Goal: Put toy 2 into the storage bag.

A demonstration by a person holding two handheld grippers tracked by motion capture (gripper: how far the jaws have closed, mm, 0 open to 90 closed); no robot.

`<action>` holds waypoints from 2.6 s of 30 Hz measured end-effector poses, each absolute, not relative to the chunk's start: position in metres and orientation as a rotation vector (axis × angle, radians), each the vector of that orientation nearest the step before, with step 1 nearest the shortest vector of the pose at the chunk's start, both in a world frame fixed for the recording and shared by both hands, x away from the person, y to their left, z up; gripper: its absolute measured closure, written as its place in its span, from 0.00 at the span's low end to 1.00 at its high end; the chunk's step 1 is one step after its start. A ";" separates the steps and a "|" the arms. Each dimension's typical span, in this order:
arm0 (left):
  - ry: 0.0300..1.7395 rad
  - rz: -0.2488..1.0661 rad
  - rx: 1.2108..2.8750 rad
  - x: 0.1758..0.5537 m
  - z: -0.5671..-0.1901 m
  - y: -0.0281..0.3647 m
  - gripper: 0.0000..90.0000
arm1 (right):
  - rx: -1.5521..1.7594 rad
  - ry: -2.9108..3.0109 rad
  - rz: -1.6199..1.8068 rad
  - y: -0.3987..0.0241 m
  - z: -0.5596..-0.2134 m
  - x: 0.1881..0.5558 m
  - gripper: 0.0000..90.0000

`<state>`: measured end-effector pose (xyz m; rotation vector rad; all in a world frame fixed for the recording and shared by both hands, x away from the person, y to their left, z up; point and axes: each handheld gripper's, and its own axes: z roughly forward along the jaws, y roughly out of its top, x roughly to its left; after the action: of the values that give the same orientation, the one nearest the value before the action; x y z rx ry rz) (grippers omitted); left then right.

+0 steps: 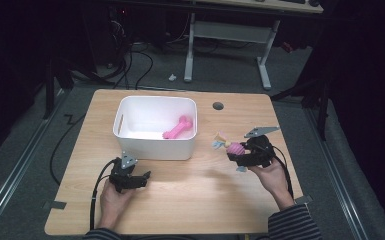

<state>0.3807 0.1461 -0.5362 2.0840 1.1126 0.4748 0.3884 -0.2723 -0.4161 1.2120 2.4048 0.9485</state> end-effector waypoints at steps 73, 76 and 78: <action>1.110 0.472 2.085 0.380 -0.536 0.146 0.25 | 1.049 2.421 1.174 -0.195 -0.333 0.454 0.38; 1.110 0.472 2.086 0.380 -0.536 0.146 0.25 | 1.049 2.437 1.165 -0.188 -0.335 0.458 0.38; 1.109 0.472 2.086 0.380 -0.536 0.146 0.25 | 1.040 2.443 1.164 -0.183 -0.334 0.460 0.38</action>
<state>0.3804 0.1462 -0.5362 2.0855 1.1095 0.4718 0.4597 -0.1833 -0.3344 1.0401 2.4431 1.1638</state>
